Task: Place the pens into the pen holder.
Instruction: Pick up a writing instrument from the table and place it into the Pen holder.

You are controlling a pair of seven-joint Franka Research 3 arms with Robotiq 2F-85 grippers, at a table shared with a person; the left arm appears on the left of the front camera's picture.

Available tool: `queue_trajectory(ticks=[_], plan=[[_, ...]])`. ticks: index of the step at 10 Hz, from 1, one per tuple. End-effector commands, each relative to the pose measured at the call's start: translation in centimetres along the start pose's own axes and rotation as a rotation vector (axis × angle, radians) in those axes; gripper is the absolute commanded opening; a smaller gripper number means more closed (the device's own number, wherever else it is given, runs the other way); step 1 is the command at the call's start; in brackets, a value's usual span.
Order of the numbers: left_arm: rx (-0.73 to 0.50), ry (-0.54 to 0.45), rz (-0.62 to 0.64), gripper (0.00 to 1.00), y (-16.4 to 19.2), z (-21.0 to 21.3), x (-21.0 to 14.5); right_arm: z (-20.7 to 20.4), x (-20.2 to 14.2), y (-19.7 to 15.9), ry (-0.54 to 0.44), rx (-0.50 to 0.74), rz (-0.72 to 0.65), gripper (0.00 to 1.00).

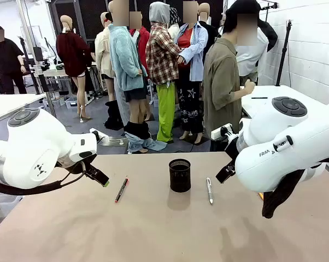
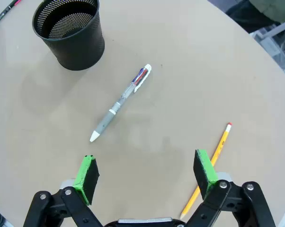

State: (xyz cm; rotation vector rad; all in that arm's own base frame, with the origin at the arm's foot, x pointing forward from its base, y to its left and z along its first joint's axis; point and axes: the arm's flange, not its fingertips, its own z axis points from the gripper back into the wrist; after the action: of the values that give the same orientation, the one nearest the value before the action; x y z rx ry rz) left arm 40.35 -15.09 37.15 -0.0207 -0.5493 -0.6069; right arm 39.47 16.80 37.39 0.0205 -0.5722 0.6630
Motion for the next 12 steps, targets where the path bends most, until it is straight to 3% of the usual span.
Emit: queue_trajectory(ticks=[1, 8, 9, 11, 12], plan=[[0.0, 0.0, 0.0, 1.0, 0.0, 0.0, 0.0, 0.0, 0.0, 0.0, 0.0, 0.0, 0.0, 1.0], [0.0, 0.0, 0.0, 1.0, 0.0, 0.0, 0.0, 0.0, 0.0, 0.0, 0.0, 0.0, 0.0, 1.0], [0.0, 0.0, 0.0, 1.0, 0.0, 0.0, 0.0, 0.7, -0.8, -3.0, 0.153, -0.103, -0.1, 1.0], [0.0, 0.0, 0.0, 1.0, 0.0, 0.0, 0.0, 0.6, -0.3, -7.4, 0.275, -0.236, -0.246, 1.0], [0.0, 0.0, 0.0, 1.0, 0.0, 0.0, 0.0, 0.2, -0.2, -8.6, 0.338, -0.235, -0.283, 1.0]])
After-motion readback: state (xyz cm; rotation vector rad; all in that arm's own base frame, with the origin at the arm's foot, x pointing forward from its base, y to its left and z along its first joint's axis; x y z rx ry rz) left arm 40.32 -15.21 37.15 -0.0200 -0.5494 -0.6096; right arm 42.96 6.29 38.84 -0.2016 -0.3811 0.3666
